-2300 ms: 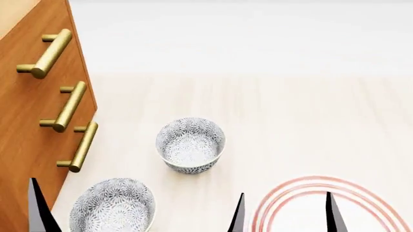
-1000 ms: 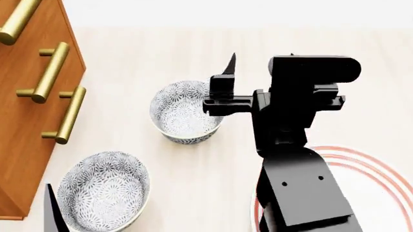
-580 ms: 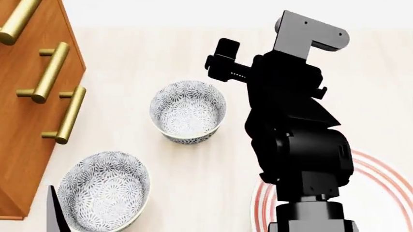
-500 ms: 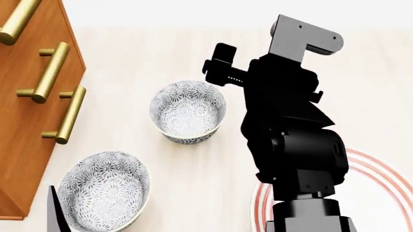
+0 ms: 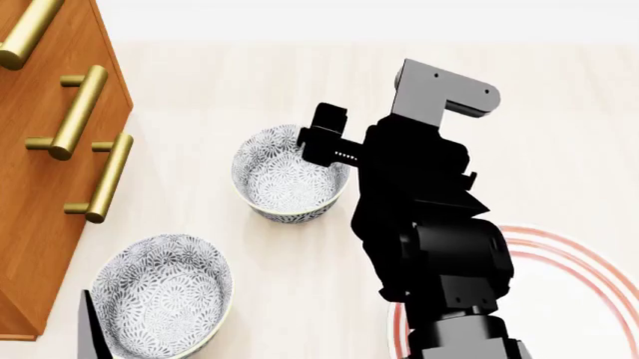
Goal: Pick up the bowl and put it in the front on the plate.
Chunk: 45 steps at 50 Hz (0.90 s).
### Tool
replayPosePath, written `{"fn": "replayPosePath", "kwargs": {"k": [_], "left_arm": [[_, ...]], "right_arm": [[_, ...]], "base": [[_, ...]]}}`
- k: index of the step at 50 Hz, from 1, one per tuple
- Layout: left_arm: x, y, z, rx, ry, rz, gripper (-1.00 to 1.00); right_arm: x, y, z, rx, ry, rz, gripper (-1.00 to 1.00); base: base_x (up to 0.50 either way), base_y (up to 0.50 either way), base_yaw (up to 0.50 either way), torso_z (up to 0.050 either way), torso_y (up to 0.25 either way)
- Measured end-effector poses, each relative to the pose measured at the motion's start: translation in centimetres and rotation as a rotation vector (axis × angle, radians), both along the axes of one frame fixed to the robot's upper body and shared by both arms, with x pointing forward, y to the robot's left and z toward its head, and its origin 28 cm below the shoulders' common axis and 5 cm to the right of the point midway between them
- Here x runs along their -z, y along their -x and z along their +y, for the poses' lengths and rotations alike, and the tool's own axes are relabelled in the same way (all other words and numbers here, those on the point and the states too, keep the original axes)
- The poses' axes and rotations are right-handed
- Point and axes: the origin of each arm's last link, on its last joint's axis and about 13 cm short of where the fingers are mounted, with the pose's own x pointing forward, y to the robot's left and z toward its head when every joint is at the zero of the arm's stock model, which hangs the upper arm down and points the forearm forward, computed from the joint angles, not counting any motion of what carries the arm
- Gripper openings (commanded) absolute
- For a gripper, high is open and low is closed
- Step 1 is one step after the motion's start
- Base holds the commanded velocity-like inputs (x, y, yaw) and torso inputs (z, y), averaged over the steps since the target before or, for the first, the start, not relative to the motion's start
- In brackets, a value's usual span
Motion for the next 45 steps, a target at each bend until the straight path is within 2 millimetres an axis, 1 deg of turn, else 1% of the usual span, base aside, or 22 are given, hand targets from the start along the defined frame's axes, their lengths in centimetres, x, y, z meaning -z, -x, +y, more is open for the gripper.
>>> {"fn": "replayPosePath", "kwargs": {"k": [21, 45], "left_arm": [[0.2, 0.0, 0.0, 0.007, 0.000, 0.012, 1.00], [0.3, 0.0, -0.1, 0.012, 0.000, 0.018, 1.00]], "right_arm": [[1.8, 0.5, 0.9, -0.020, -0.004, 0.033, 1.00], [2.6, 0.6, 1.2, -0.029, 0.021, 0.031, 1.00]], "base": [[0.00, 0.00, 0.00, 0.000, 0.000], [0.00, 0.00, 0.00, 0.000, 0.000]]}}
